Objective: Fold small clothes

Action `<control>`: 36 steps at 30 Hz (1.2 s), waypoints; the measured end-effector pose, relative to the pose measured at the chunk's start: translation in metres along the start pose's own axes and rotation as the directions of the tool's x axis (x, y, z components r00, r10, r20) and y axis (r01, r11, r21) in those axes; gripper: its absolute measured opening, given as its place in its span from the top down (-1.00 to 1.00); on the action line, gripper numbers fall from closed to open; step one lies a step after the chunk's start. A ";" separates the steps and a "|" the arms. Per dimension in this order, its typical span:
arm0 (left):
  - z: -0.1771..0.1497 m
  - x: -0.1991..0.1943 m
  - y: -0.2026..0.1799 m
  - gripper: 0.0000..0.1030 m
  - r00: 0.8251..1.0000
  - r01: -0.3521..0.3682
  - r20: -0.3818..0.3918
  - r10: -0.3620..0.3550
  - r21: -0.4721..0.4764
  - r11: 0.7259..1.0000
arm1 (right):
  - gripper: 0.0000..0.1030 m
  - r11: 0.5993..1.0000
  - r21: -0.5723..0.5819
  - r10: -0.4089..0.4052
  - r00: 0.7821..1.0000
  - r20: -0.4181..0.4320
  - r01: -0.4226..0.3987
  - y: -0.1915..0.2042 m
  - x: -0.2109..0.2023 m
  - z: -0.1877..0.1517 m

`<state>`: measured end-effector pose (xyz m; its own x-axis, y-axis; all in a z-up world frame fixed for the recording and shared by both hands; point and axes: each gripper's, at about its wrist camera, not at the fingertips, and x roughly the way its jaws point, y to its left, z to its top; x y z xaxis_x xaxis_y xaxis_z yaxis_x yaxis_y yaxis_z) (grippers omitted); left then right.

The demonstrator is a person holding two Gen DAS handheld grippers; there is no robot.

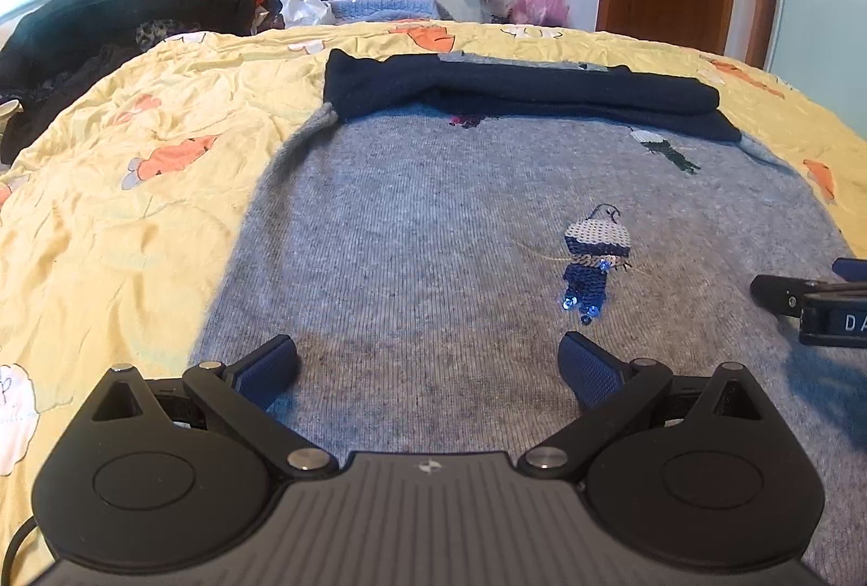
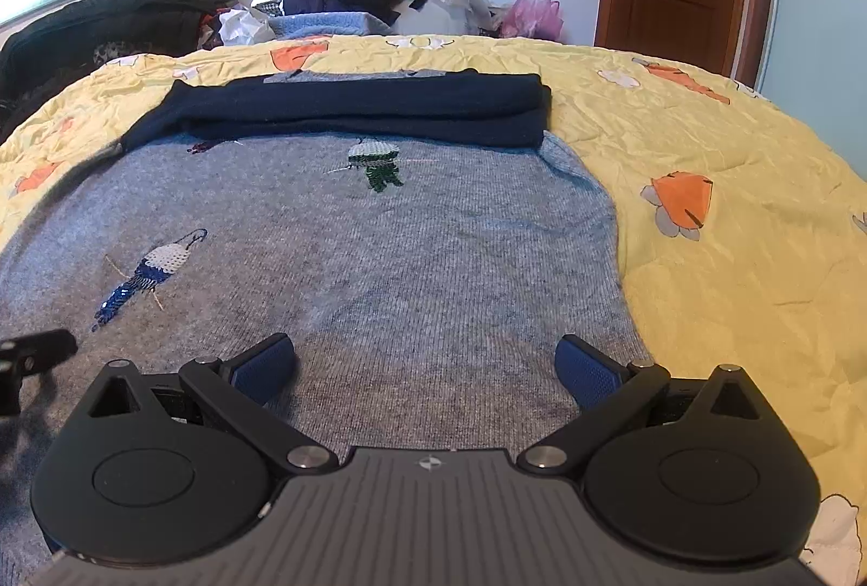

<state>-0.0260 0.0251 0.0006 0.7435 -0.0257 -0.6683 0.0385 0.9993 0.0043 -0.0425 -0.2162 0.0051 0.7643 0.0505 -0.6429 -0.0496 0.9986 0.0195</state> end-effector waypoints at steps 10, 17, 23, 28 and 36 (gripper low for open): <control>0.002 0.002 0.000 -1.00 1.000 0.008 0.002 -0.008 0.003 1.000 | -1.00 1.000 -0.011 0.021 1.000 0.001 -0.021 0.002 -0.023 -0.020; 0.002 0.002 0.000 -1.00 1.000 0.007 0.002 -0.007 0.003 1.000 | -1.00 1.000 -0.014 0.017 1.000 -0.001 -0.017 0.003 -0.019 -0.016; 0.000 -0.002 0.001 -1.00 1.000 -0.004 -0.004 0.004 0.007 1.000 | -1.00 1.000 -0.009 0.024 1.000 0.000 -0.024 0.001 -0.021 -0.016; -0.015 -0.023 0.012 -1.00 1.000 -0.020 -0.024 0.020 -0.007 1.000 | -1.00 0.999 -0.018 0.051 0.999 -0.008 -0.051 -0.007 -0.033 -0.022; -0.052 -0.070 0.023 -1.00 0.999 -0.005 -0.052 0.005 -0.001 1.000 | -0.99 0.988 -0.119 0.095 0.995 -0.033 -0.098 -0.021 -0.072 -0.053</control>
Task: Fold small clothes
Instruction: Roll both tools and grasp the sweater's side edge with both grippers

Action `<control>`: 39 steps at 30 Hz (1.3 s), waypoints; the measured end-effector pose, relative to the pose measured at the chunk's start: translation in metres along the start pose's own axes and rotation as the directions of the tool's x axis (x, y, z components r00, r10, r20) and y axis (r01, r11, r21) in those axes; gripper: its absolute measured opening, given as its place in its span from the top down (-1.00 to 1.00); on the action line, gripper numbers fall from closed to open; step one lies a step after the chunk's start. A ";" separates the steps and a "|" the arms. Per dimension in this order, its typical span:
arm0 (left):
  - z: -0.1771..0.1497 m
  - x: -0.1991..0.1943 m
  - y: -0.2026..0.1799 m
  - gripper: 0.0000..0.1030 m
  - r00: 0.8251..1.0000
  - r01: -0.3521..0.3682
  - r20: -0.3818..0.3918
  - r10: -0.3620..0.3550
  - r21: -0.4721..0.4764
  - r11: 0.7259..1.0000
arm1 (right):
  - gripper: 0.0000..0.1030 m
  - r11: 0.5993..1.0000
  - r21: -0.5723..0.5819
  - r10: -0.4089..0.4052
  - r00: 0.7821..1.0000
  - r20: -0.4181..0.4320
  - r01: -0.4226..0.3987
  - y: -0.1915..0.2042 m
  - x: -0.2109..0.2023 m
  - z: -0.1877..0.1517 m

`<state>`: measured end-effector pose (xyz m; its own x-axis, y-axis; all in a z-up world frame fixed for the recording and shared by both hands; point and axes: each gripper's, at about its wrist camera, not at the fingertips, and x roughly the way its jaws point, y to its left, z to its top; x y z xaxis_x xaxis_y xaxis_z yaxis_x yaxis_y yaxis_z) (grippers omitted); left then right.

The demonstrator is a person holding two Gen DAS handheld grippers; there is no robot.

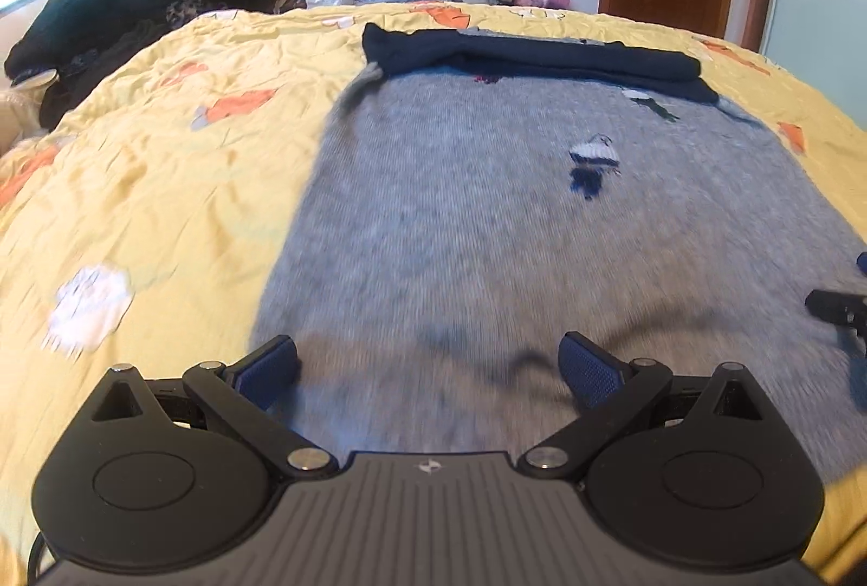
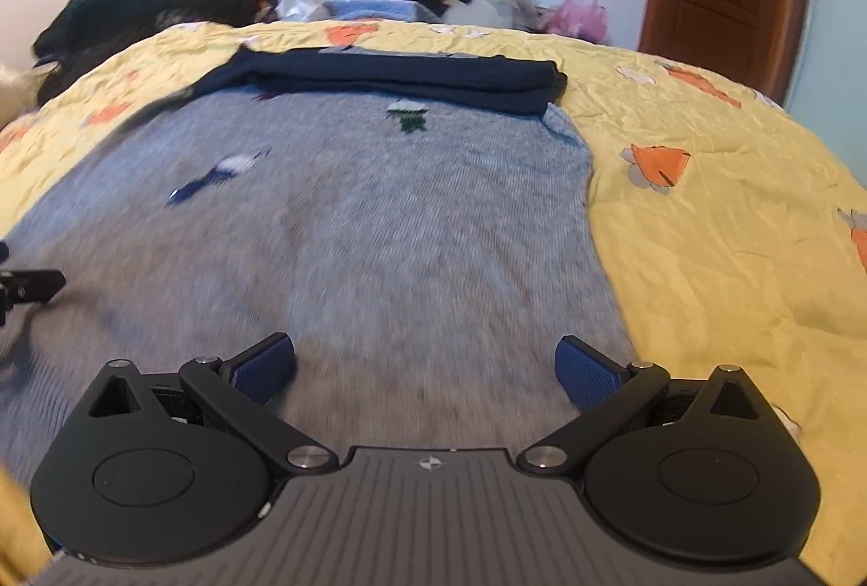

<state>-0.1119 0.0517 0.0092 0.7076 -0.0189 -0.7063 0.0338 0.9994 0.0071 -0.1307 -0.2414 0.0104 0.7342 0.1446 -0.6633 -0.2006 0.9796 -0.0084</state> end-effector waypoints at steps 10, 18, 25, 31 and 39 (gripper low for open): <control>-0.025 -0.037 0.054 -1.00 0.991 0.069 -0.101 -0.086 -0.153 0.986 | -0.98 0.977 0.016 0.212 0.963 -0.169 -0.212 -0.028 -0.068 -0.024; -0.029 -0.007 0.126 -1.00 0.790 0.458 0.057 -0.611 -0.717 0.526 | -0.89 0.761 0.599 0.389 0.915 -0.111 -0.250 -0.141 -0.072 -0.029; -0.035 0.006 0.126 -1.00 0.699 0.491 0.072 -0.711 -0.772 0.404 | -0.88 0.613 0.700 0.567 0.821 -0.068 -0.365 -0.140 -0.052 -0.037; -0.037 0.011 0.135 -0.27 0.713 0.448 0.004 -0.701 -0.771 0.451 | -0.71 0.534 0.728 0.684 0.726 -0.072 -0.431 -0.131 -0.044 -0.042; -0.033 0.016 0.134 0.52 0.722 0.406 -0.112 -0.682 -0.730 0.549 | -0.29 0.464 0.782 0.694 0.719 -0.030 -0.416 -0.146 -0.038 -0.049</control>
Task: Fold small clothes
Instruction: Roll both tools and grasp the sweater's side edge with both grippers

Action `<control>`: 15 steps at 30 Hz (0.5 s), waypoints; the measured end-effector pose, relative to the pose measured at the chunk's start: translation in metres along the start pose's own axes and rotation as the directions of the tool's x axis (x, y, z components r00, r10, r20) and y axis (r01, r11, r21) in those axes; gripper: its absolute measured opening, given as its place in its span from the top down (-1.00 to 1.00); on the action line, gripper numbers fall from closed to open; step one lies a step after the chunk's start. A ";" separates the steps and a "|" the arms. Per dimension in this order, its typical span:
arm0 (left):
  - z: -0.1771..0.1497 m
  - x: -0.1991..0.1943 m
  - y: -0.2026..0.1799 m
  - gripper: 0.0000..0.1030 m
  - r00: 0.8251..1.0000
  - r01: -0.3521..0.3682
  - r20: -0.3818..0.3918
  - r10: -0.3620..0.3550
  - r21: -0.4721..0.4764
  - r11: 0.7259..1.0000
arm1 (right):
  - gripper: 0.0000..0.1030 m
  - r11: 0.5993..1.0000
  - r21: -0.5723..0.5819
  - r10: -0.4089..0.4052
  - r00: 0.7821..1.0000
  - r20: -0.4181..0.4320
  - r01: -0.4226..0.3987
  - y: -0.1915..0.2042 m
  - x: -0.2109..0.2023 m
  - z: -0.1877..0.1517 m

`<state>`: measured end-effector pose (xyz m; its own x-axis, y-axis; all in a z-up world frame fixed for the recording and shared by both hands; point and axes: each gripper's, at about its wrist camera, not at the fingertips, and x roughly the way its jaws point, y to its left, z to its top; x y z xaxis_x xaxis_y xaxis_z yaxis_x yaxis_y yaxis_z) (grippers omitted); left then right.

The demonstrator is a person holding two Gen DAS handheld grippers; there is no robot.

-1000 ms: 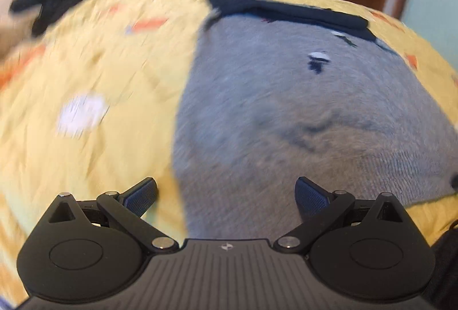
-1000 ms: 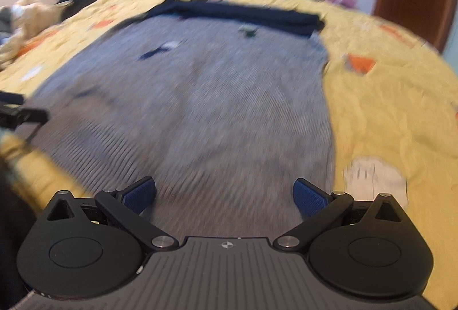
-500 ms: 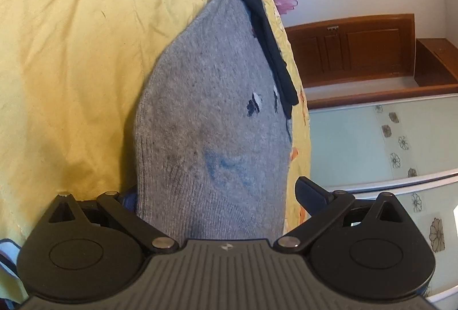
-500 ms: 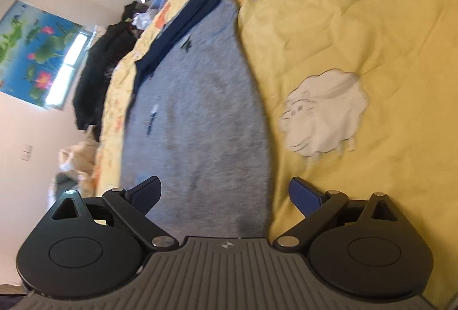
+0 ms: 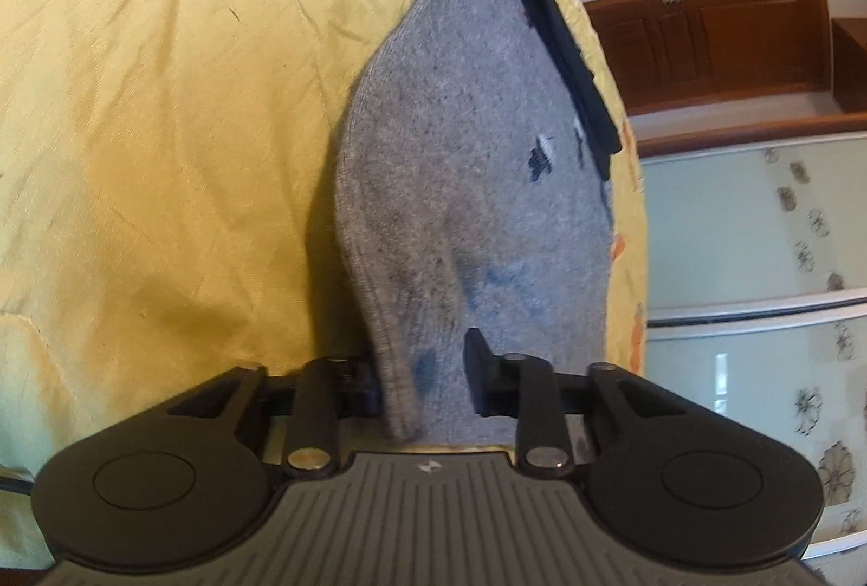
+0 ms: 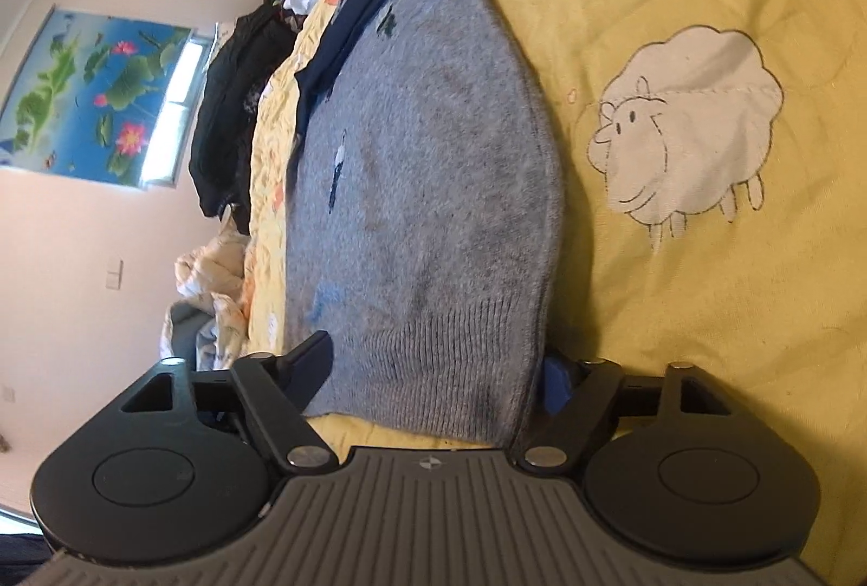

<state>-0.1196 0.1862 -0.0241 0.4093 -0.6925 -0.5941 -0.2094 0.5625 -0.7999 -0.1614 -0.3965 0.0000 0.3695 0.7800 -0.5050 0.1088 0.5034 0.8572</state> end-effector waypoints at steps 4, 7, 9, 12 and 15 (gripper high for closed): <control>0.000 0.001 -0.010 0.80 0.997 -0.066 -0.021 0.068 0.083 0.994 | 0.84 0.996 0.015 -0.090 0.996 -0.020 0.091 -0.010 0.007 0.001; -0.001 0.001 -0.018 0.89 0.994 -0.108 -0.005 0.110 0.144 0.984 | 0.75 0.997 0.012 -0.076 0.997 -0.004 0.076 -0.011 0.004 -0.003; 0.000 -0.004 -0.028 0.89 0.995 -0.101 0.020 0.099 0.180 0.979 | 0.75 0.996 -0.019 -0.085 0.996 0.002 0.085 -0.003 0.005 -0.004; 0.009 -0.013 -0.047 0.89 0.997 -0.072 0.057 0.061 0.222 0.972 | 0.75 0.997 -0.048 -0.056 0.998 0.015 0.057 0.009 0.002 0.001; 0.020 -0.022 -0.067 0.89 0.996 -0.055 0.087 0.033 0.262 0.963 | 0.75 0.996 -0.089 -0.016 0.999 0.034 0.019 0.027 -0.002 0.013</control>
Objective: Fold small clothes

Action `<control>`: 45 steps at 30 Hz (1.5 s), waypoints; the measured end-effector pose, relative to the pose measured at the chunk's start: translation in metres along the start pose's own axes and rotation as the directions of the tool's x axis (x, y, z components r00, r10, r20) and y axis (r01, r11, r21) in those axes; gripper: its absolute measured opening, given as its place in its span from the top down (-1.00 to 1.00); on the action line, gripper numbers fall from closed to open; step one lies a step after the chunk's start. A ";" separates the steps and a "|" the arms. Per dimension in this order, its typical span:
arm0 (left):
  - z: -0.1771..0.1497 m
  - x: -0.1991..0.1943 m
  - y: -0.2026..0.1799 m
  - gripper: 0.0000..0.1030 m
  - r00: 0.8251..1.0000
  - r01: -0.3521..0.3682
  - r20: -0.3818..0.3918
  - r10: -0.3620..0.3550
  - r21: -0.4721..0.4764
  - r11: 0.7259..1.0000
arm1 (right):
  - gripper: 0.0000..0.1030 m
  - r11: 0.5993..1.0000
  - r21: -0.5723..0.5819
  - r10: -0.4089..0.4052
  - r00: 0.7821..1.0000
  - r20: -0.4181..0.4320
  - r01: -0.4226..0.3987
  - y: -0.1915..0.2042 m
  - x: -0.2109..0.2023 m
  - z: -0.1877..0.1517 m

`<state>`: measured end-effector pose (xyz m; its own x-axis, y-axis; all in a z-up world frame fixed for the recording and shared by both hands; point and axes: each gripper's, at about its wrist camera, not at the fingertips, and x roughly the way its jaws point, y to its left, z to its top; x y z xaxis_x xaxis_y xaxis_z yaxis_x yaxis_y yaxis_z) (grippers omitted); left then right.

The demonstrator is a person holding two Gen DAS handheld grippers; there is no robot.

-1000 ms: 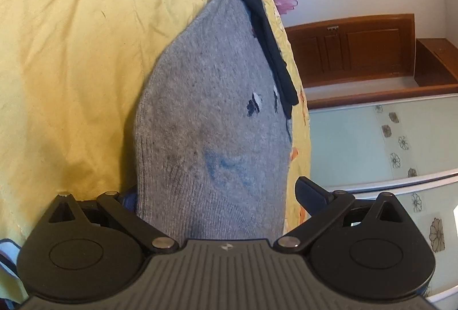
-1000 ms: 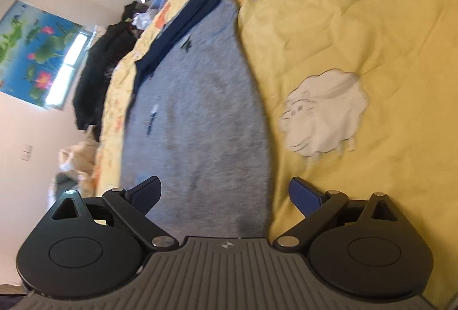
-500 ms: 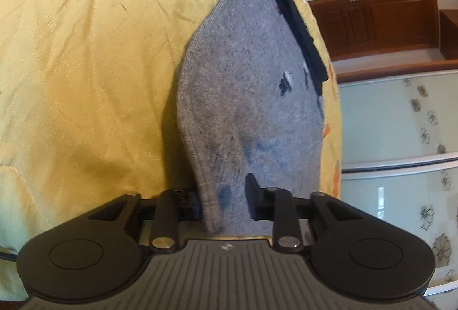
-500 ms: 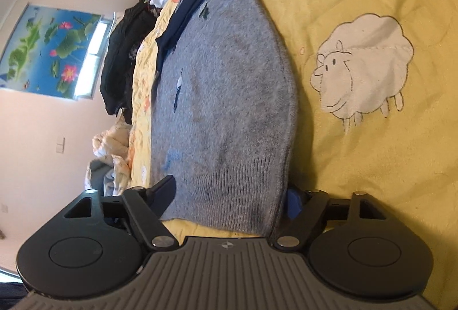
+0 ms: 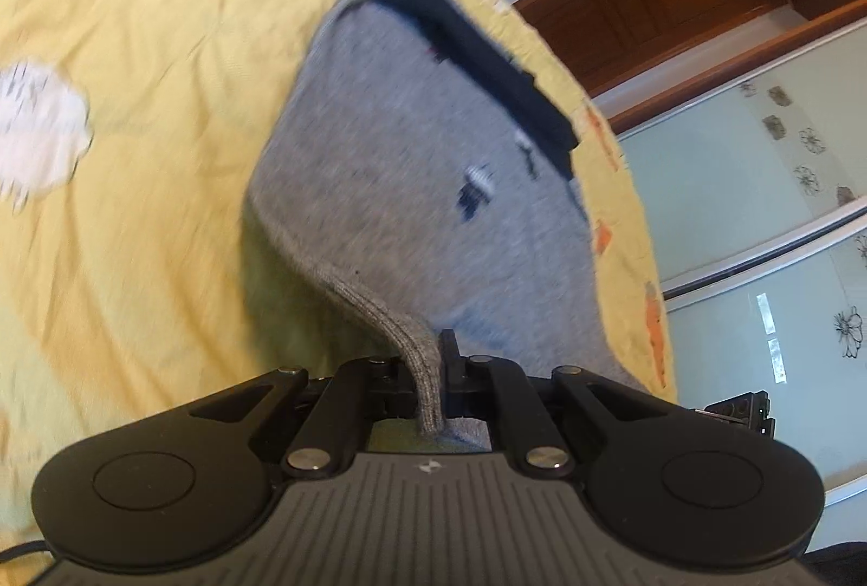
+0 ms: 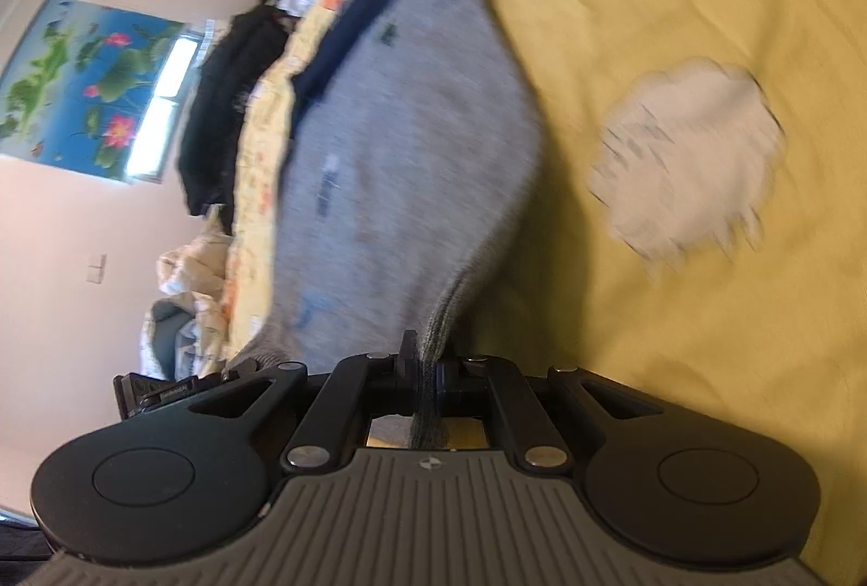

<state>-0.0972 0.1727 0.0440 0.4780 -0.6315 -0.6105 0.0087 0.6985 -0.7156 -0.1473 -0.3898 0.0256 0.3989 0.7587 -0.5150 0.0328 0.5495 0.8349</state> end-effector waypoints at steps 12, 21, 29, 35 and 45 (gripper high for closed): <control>0.106 -0.003 -0.052 0.89 0.975 0.080 0.199 -0.097 0.090 0.993 | 0.75 0.971 -0.205 0.160 0.970 0.182 -0.122 0.062 -0.018 0.114; 0.215 0.058 -0.076 0.89 0.963 0.048 0.255 -0.086 0.151 0.987 | 0.75 0.967 -0.184 0.222 0.932 0.287 -0.174 0.064 0.028 0.243; 0.306 0.131 -0.066 0.89 0.959 -0.018 0.281 -0.026 0.152 0.988 | 0.75 0.987 -0.050 0.160 0.934 0.321 -0.152 0.026 0.095 0.337; 0.341 0.194 -0.038 0.89 0.955 -0.116 0.284 0.083 0.101 0.988 | 0.75 0.994 0.038 0.085 0.952 0.295 -0.100 -0.014 0.151 0.377; 0.346 0.190 -0.007 -0.69 0.911 -0.197 0.336 0.240 -0.157 0.968 | -0.64 0.996 0.089 -0.011 0.914 0.405 -0.027 -0.015 0.157 0.377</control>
<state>0.2974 0.1643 0.0502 0.7323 -0.2943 -0.6141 -0.2239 0.7476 -0.6253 0.2604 -0.4108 0.0055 0.7357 0.5456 -0.4012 0.1033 0.4951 0.8627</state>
